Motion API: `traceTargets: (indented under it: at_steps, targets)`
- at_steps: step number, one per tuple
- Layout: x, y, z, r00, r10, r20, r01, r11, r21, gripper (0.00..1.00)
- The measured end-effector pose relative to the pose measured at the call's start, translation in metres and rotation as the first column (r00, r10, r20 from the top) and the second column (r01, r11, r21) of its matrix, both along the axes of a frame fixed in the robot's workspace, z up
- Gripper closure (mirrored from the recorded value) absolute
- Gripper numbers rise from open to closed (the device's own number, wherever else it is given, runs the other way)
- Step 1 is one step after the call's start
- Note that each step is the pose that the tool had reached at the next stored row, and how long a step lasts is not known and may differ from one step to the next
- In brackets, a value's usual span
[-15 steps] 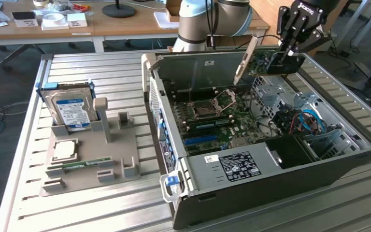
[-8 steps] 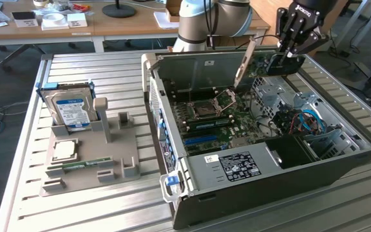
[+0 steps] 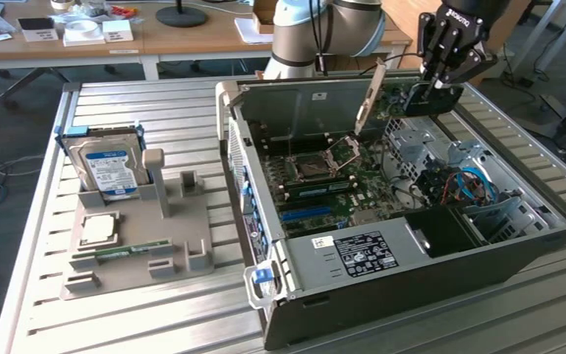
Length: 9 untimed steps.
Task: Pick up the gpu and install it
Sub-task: 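Insert the gpu into the slot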
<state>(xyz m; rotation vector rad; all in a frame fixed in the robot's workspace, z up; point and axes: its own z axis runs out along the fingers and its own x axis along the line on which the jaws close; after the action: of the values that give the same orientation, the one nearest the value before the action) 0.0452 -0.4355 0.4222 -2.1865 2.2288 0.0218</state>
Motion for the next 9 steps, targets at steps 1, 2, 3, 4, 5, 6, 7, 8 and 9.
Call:
traceTargets:
  at_steps: [1,2,3,4,5,6,7,8,9]
  targets:
    - [0.000,0.0000,0.0000,1.0000,0.000,0.0001,0.000,1.0000,0.0000,0.73]
    - [-0.001,0.0000,0.0000,1.0000,0.000,0.0001,0.000,1.0000,0.0000,0.73]
    - [-0.003,0.0001,0.0000,1.0000,0.000,0.0001,0.000,1.0000,-0.0001,0.73]
    - [-0.005,0.0001,0.0000,1.0000,0.000,0.0003,0.000,1.0000,0.0000,0.73]
    - [-0.008,0.0000,0.0000,1.0000,0.000,0.0004,0.000,1.0000,0.0000,0.73]
    - [-0.011,0.0000,0.0000,1.0000,0.000,0.0005,0.000,1.0000,0.0000,0.73]
    - [-0.014,0.0000,0.0000,1.0000,-0.001,0.0008,0.001,1.0000,0.0000,0.73]
    - [-0.017,0.0000,0.0000,1.0000,-0.001,0.0010,0.001,1.0000,-0.0001,0.73]
    - [-0.020,0.0000,0.0000,1.0000,-0.001,0.0012,0.001,1.0000,-0.0001,0.73]
